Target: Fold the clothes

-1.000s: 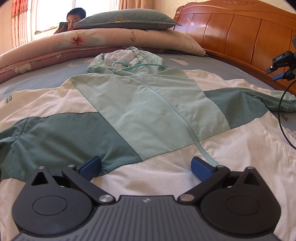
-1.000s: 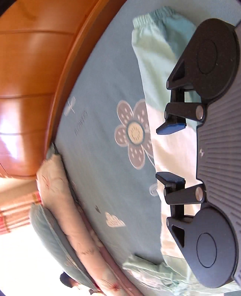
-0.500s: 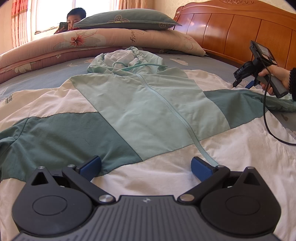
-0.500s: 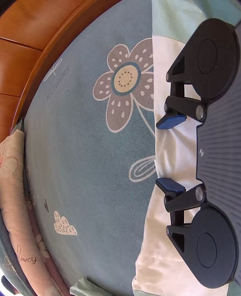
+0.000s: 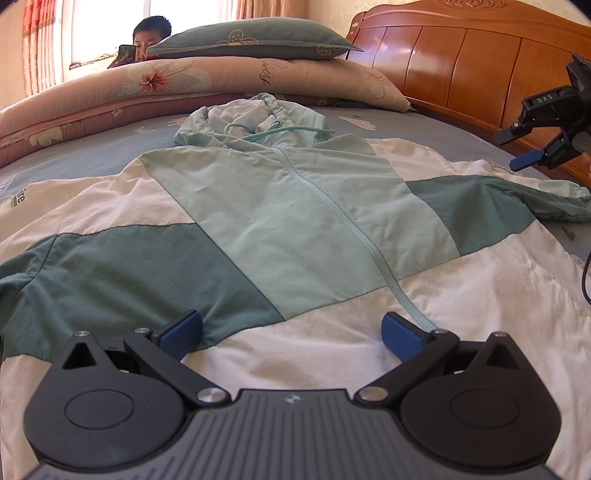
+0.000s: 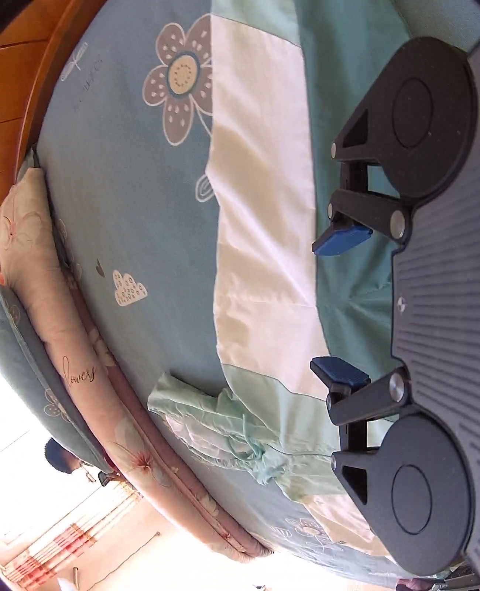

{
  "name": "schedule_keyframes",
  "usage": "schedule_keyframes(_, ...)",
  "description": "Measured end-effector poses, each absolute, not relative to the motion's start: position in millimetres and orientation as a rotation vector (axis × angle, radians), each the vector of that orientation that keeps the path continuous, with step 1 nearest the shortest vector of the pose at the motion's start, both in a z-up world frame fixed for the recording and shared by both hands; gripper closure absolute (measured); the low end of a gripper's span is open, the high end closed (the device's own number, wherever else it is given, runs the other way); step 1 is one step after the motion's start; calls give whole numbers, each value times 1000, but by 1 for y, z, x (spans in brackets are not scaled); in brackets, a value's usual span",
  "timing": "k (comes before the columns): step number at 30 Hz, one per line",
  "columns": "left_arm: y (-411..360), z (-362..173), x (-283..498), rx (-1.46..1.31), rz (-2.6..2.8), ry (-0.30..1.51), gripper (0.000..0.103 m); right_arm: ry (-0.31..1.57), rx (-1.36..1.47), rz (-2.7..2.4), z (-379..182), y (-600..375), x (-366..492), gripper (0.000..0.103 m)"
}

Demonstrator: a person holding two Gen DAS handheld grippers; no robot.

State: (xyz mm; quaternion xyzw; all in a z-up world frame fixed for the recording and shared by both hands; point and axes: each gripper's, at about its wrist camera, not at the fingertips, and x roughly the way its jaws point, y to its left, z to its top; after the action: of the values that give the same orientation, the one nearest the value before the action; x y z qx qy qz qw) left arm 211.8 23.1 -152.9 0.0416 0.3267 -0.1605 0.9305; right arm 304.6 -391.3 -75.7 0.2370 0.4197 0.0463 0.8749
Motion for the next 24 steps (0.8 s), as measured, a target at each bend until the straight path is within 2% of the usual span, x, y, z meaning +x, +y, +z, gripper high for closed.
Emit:
schedule_keyframes(4,23,-153,212,86,-330,669,1,962,583,-41,-113,-412,298,38)
schedule_keyframes(6,23,-153,211,87,-329,669,1,937,639,-90,-122,-430,282,42)
schedule_keyframes(12,22,-153,211,91,-326,669,1,910,497,-210,-92,-424,261,41)
schedule_keyframes(16,22,-153,211,92,-326,669,1,853,527,-12,-76,-391,273,37)
schedule_keyframes(22,22,-153,211,91,-327,669,1,966,481,21,-108,-357,298,38)
schedule_keyframes(24,22,-153,211,91,-327,669,1,973,454,4,-110,-357,291,41)
